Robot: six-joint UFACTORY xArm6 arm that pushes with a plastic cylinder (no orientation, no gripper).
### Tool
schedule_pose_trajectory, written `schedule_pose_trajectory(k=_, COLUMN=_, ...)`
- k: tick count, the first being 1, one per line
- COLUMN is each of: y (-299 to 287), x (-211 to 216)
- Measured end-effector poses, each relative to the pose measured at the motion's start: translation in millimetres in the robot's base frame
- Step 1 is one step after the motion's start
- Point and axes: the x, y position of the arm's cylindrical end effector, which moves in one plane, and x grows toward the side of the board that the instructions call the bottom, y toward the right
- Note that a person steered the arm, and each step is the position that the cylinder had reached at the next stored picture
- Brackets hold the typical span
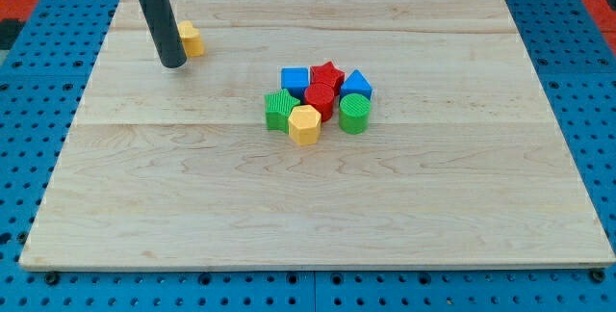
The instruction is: Move the yellow heart to the top left of the group of blocks
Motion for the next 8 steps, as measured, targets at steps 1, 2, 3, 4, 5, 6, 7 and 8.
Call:
schedule_pose_trajectory(k=1, y=0.0, x=0.0)
schedule_pose_trajectory(k=2, y=-33.0, x=-2.9)
schedule_pose_trajectory(k=3, y=-55.9, x=-12.4)
schedule_pose_trajectory(k=4, y=-46.4, x=-50.8)
schedule_pose_trajectory(k=5, y=-38.4, x=-62.9)
schedule_pose_trajectory(k=6, y=-23.5, x=-62.9)
schedule_pose_trajectory(k=7, y=8.7, x=-54.5)
schedule_pose_trajectory(k=8, y=54.3, x=-43.1)
